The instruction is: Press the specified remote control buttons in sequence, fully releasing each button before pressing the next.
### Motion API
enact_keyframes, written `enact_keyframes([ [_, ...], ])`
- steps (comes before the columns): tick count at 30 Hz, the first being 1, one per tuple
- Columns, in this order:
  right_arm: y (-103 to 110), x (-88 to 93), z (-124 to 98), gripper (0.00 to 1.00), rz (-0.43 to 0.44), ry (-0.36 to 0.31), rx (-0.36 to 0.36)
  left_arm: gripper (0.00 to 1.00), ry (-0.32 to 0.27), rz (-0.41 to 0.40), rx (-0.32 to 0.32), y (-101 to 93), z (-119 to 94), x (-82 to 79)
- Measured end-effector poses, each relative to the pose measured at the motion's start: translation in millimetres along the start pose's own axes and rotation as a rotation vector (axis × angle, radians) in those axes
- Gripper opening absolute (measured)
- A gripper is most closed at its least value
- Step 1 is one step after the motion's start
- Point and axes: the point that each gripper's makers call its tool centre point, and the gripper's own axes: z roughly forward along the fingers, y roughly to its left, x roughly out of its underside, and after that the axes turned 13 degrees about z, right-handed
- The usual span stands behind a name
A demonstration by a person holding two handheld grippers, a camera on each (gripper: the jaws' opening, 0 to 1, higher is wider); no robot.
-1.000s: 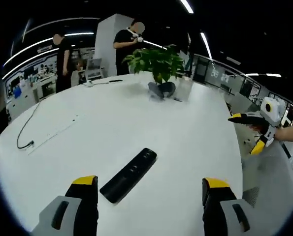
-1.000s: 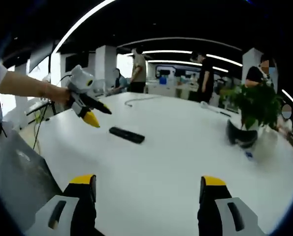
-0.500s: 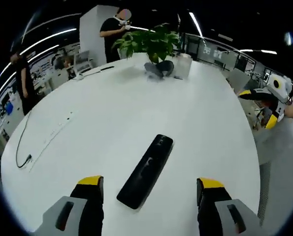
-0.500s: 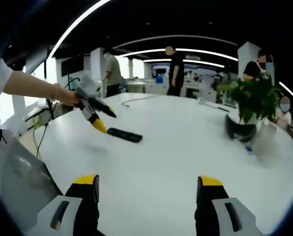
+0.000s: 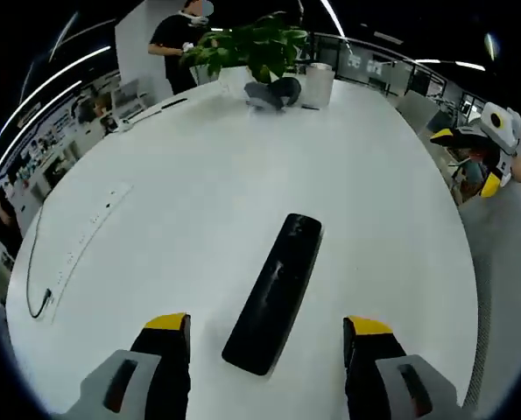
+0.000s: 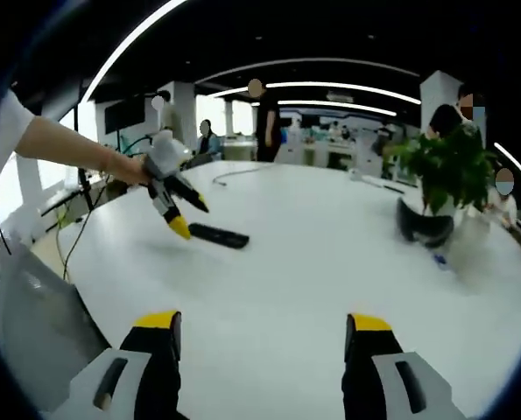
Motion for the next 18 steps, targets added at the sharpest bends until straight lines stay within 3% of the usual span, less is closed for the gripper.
enact_keyframes([
  [7,-1.9,3.3,0.3,0.72,-0.015,0.017,0.012,0.69,0.044,0.039,0.021,-0.8,9.0,10.1],
  [9,-4.5,5.9,1.3,0.71,-0.008,0.031,0.016,0.69,0.083,0.073,0.018,-0.1,10.3,18.2],
  [10,-5.3,7.8,1.9,0.70,0.008,0.040,0.014,0.68,0.048,0.046,0.003,2.1,9.8,12.3],
  [14,-1.1,15.5,5.5,0.67,0.024,0.086,-0.013,0.65,0.030,0.057,0.011,-1.6,9.0,12.5],
  [18,1.9,22.2,7.6,0.60,-0.005,0.125,-0.029,0.60,0.002,0.018,0.030,-3.5,9.9,13.8],
])
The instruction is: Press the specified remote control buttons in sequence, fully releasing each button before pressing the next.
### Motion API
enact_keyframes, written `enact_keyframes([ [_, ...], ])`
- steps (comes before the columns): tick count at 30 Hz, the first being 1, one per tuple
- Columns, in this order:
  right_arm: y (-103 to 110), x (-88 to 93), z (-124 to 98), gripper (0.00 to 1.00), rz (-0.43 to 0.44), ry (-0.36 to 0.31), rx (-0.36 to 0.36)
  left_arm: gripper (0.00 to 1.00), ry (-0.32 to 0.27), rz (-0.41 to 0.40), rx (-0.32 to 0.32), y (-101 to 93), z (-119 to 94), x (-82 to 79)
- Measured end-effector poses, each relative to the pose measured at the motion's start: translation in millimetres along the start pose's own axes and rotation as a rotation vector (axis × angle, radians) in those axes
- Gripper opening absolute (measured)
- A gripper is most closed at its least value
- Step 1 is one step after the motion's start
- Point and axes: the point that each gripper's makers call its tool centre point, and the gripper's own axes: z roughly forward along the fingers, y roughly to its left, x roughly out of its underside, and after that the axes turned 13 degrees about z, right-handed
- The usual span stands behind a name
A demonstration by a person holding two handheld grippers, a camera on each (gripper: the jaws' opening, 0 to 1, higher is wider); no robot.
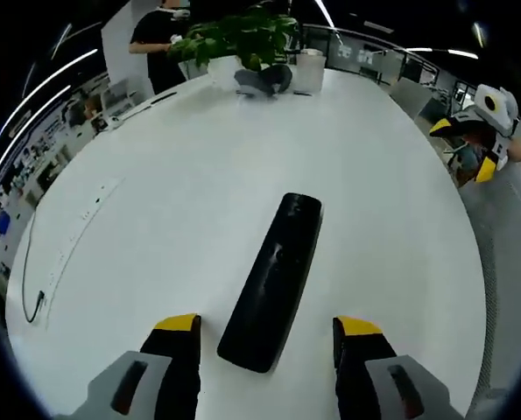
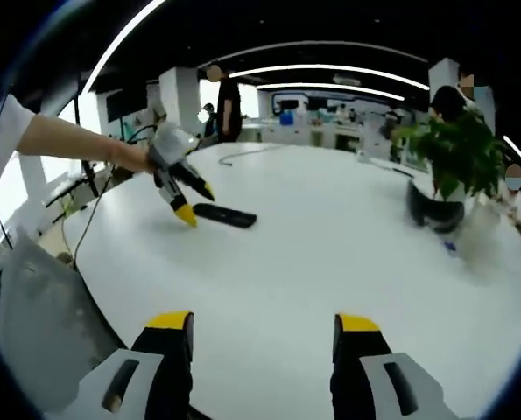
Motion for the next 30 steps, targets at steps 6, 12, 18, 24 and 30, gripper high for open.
enact_keyframes([
  [6,-3.6,3.0,0.5,0.56,0.030,0.017,0.001,0.45,-0.031,0.017,0.002,0.8,-1.0,-1.4],
  [12,-4.5,11.5,3.0,0.56,0.028,0.068,0.008,0.35,-0.052,0.043,0.011,2.2,-2.1,-0.7],
  [18,-3.8,18.2,5.4,0.55,-0.006,0.120,0.025,0.26,-0.064,0.090,0.033,3.2,-1.4,-2.6],
  [24,-7.7,25.2,4.8,0.54,0.033,0.155,0.051,0.24,-0.056,0.128,0.057,0.9,-2.3,-2.4],
  [30,-11.2,27.8,3.1,0.55,0.053,0.160,0.074,0.23,-0.041,0.151,0.064,-0.5,-2.1,-1.6],
])
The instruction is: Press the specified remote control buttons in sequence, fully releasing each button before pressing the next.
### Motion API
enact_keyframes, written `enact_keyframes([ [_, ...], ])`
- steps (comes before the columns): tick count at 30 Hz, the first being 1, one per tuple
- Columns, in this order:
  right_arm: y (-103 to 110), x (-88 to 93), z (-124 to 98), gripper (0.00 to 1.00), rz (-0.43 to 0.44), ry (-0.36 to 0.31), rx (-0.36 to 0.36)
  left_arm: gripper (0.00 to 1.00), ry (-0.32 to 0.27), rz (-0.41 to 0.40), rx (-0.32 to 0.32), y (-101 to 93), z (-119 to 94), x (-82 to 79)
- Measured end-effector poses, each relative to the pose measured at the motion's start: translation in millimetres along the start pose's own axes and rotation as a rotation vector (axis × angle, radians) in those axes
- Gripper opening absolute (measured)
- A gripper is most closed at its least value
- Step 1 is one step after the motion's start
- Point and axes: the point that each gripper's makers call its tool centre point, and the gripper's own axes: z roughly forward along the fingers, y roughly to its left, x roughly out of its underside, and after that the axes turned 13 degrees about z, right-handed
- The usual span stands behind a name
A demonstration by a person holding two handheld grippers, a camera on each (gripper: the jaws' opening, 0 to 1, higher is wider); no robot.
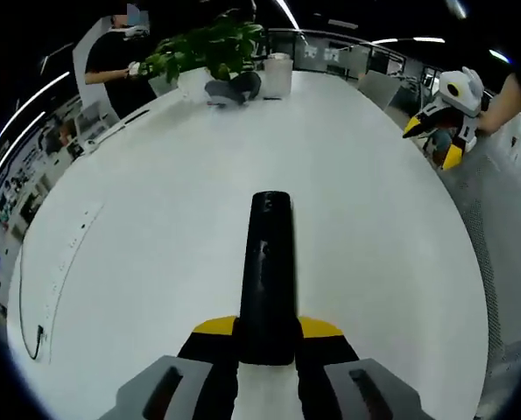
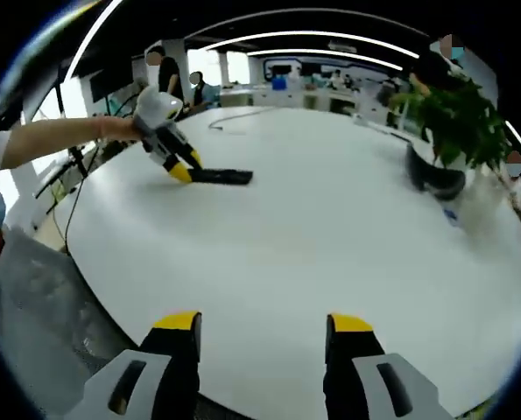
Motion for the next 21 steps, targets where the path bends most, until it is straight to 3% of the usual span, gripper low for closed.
enact_keyframes([
  [3,4.3,2.9,2.6,0.57,-0.032,0.023,-0.009,0.23,0.015,0.007,-0.001,-1.9,0.1,-0.7],
  [6,12.3,7.0,4.8,0.58,-0.126,0.057,-0.017,0.23,0.029,0.021,0.016,-6.0,0.1,-2.2],
  [15,10.5,4.1,2.8,0.58,-0.073,0.025,-0.021,0.23,0.071,0.038,0.039,-16.4,-0.7,-3.7],
  [21,14.3,4.2,2.9,0.56,-0.089,0.027,-0.037,0.23,0.095,0.030,0.037,-19.1,-0.9,-3.5],
])
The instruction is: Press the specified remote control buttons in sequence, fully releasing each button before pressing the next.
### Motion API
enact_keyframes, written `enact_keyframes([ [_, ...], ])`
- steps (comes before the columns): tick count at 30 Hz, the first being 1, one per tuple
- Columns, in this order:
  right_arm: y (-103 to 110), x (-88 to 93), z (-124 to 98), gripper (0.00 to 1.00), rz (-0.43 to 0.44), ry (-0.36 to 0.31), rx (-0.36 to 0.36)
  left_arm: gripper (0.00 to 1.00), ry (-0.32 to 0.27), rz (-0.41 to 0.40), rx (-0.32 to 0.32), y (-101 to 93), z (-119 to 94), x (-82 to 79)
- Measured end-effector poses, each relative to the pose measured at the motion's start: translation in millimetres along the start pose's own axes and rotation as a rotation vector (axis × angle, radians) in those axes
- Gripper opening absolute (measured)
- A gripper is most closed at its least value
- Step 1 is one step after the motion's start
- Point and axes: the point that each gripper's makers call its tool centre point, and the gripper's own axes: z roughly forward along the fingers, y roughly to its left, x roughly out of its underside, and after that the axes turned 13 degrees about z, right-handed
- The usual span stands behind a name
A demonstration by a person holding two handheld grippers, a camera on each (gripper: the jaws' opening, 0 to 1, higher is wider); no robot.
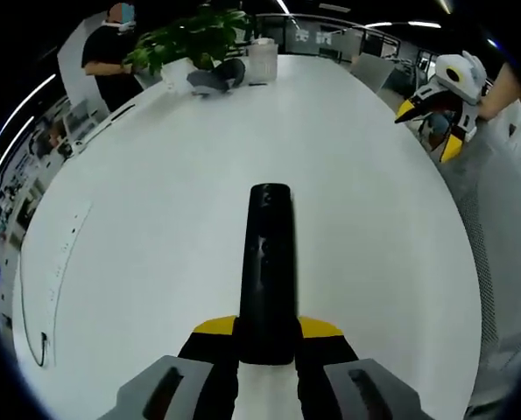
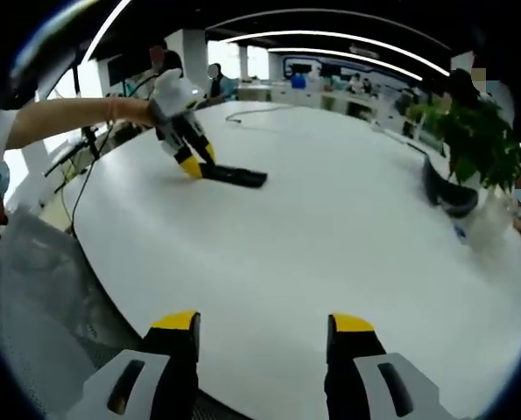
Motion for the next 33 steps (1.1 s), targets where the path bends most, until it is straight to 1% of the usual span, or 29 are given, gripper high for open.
enact_keyframes([
  [6,2.2,-1.7,-1.1,0.56,0.010,-0.014,-0.019,0.23,0.003,-0.008,0.002,-6.4,-0.2,0.1],
  [11,2.9,-7.1,-3.6,0.56,-0.003,-0.041,-0.024,0.23,0.035,0.005,0.014,-12.9,0.2,-1.4],
  [13,1.0,-11.7,-6.3,0.56,-0.008,-0.066,-0.014,0.23,0.041,-0.002,0.012,-14.0,0.4,-1.3],
  [15,-1.8,-15.7,-9.1,0.56,0.007,-0.096,-0.008,0.23,0.039,-0.012,0.014,-16.1,0.0,-1.0],
  [18,-3.3,-21.5,-12.2,0.56,0.021,-0.132,-0.009,0.23,0.051,-0.013,0.019,-23.8,-0.4,-1.8],
  [19,-2.8,-24.7,-13.9,0.56,0.022,-0.152,-0.011,0.23,0.060,-0.010,0.021,-26.8,-0.6,-2.1],
  [23,-0.2,-31.2,-17.7,0.56,-0.002,-0.190,-0.014,0.23,0.082,-0.008,0.025,-36.5,-1.1,-3.0],
  [27,1.4,-34.1,-18.9,0.55,-0.023,-0.205,-0.015,0.23,0.082,-0.023,0.018,-44.0,-2.1,-3.5],
  [30,1.2,-35.8,-19.7,0.55,-0.021,-0.214,-0.015,0.23,0.080,-0.026,0.013,-49.6,-2.6,-4.0],
  [31,1.8,-36.0,-19.8,0.55,-0.020,-0.215,-0.016,0.23,0.071,-0.040,0.006,-51.9,-2.9,-4.6],
  [33,2.1,-36.2,-19.5,0.55,-0.026,-0.212,-0.014,0.23,0.065,-0.041,0.006,-58.5,-4.0,-4.9],
])
